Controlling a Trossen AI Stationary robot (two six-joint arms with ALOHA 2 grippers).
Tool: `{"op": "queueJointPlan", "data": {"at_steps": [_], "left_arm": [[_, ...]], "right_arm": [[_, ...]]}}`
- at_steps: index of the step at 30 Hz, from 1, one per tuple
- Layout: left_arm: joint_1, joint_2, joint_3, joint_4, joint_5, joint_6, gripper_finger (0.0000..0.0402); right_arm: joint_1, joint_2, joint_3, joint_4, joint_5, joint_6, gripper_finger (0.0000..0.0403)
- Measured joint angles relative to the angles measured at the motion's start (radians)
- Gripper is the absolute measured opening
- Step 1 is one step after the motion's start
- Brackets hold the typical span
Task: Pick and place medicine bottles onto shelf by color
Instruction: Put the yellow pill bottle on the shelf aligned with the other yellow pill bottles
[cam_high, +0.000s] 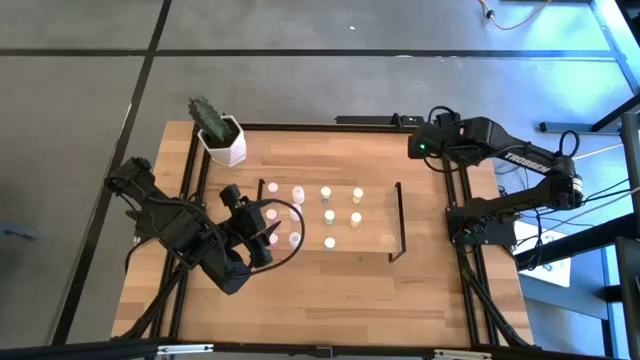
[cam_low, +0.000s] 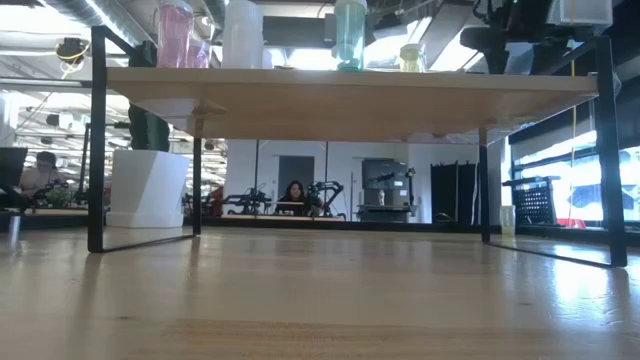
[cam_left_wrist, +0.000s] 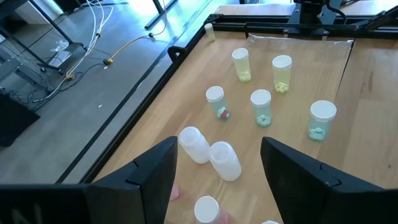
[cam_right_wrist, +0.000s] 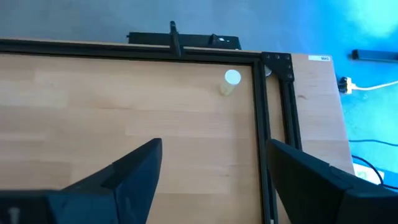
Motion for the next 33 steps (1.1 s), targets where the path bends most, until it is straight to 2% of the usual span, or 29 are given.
{"op": "queueJointPlan", "data": {"at_steps": [5,18,29,33], "left_arm": [[0.000,0.000,0.000,0.000,0.000,0.000,0.0224],[0.000,0.000,0.000,0.000,0.000,0.000,0.0224],[0.000,0.000,0.000,0.000,0.000,0.000,0.0224],[0.000,0.000,0.000,0.000,0.000,0.000,0.0224]], "right_arm": [[-0.044,0.023,0.000,0.009,0.005,-0.006,0.0287],[-0.204,0.087,0.000,0.024,0.005,-0.174,0.0287],[-0.332,0.246,0.000,0.085,-0.007,-0.399,0.0287],[-0.384,0.307,0.000,0.138,-0.060,-0.481,0.0287]]}}
